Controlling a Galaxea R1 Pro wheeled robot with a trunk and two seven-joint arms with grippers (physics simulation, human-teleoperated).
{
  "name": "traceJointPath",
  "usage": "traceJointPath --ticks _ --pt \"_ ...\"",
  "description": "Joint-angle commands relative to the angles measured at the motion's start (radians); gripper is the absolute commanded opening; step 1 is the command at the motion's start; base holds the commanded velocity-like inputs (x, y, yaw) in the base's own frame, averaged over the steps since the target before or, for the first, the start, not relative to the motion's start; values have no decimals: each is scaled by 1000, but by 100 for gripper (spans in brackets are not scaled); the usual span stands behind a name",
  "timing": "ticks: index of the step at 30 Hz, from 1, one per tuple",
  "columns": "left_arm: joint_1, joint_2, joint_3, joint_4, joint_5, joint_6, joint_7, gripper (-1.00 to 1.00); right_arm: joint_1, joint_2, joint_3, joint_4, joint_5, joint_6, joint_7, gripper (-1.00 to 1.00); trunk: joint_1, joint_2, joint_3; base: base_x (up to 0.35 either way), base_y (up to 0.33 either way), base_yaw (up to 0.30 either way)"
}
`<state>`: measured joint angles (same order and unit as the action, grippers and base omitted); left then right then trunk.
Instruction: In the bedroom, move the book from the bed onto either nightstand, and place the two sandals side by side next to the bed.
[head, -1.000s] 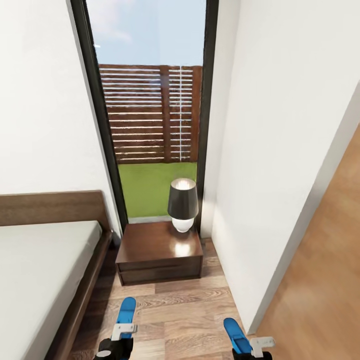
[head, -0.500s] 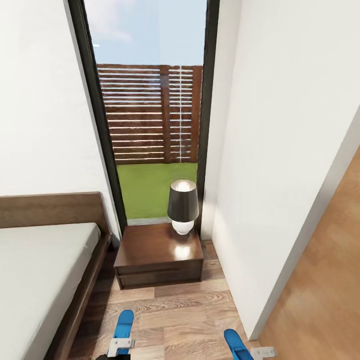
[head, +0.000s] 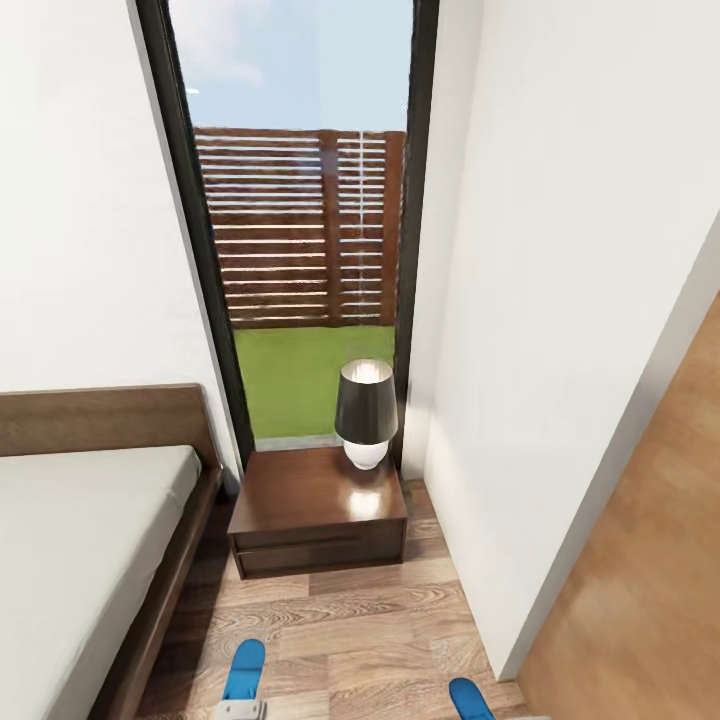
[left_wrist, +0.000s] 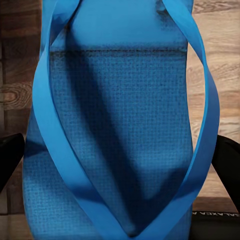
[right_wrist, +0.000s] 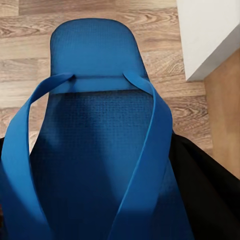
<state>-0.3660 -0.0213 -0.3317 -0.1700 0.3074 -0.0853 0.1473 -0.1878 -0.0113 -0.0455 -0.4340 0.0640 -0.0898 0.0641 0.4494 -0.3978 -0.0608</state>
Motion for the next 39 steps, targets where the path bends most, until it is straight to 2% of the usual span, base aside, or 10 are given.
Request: traceJointPath --ticks 1,17,39 --pt "-1 0 -9 1 9 -4 5 -100 -1 0 -5 1 7 -4 5 -100 1 -2 -2 0 0 0" --pt "1 1 -7 0 10 -4 -1 -100 -1 1 -2 6 5 -7 5 -100 1 -2 -2 78 -50 19" --pt "1 1 -7 0 10 -4 -2 -100 -1 1 -4 6 5 -7 5 -100 1 -2 -2 19 -15 248"
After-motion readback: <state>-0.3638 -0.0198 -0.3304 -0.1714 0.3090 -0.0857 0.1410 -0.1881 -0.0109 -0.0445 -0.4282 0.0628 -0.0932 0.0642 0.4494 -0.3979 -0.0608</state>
